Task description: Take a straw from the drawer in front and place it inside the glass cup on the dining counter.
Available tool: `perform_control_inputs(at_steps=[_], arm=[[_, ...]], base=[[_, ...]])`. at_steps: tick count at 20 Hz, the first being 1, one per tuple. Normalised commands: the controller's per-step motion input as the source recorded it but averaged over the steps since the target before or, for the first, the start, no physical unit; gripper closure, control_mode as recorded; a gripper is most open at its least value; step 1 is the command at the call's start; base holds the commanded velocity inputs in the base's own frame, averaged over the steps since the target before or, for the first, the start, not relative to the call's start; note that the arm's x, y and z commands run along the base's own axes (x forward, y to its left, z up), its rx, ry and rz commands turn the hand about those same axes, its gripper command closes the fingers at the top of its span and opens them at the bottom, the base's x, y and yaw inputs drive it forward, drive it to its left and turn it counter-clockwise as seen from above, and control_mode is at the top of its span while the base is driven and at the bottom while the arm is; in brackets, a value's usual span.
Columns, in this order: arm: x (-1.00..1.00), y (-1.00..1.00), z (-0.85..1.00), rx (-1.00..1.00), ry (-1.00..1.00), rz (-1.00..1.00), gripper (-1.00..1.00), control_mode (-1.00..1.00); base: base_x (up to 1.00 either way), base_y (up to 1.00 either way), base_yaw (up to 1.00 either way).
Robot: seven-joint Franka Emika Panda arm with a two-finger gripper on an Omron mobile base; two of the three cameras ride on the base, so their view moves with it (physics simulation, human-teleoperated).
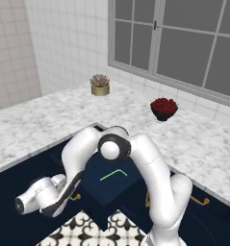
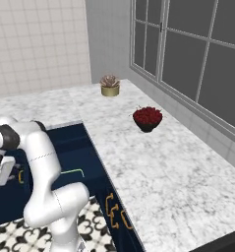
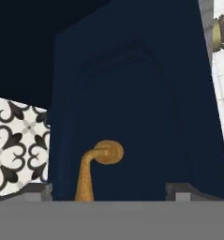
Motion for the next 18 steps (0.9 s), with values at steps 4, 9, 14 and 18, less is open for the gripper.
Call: perform_control_inputs(at_steps=[4,9,14,18], arm=[[-0.08,0.45,0.19,0.19,0.39,0.0,-1.0,-1.0],[-0.52,0.02,0.96,0.15,0.03,0.0,-1.0,-1.0],[-0.18,-0.72,1.0,0.07,-0.01,-0.13,-1.0,-1.0],[0.13,-1.0,0.92,0.12,0.09,-0.19,-1.0,-1.0]], base=[[0.0,0.0,0.0],[0.0,0.0,0.0],[0.0,0.0,0.0],[0.0,0.0,0.0]])
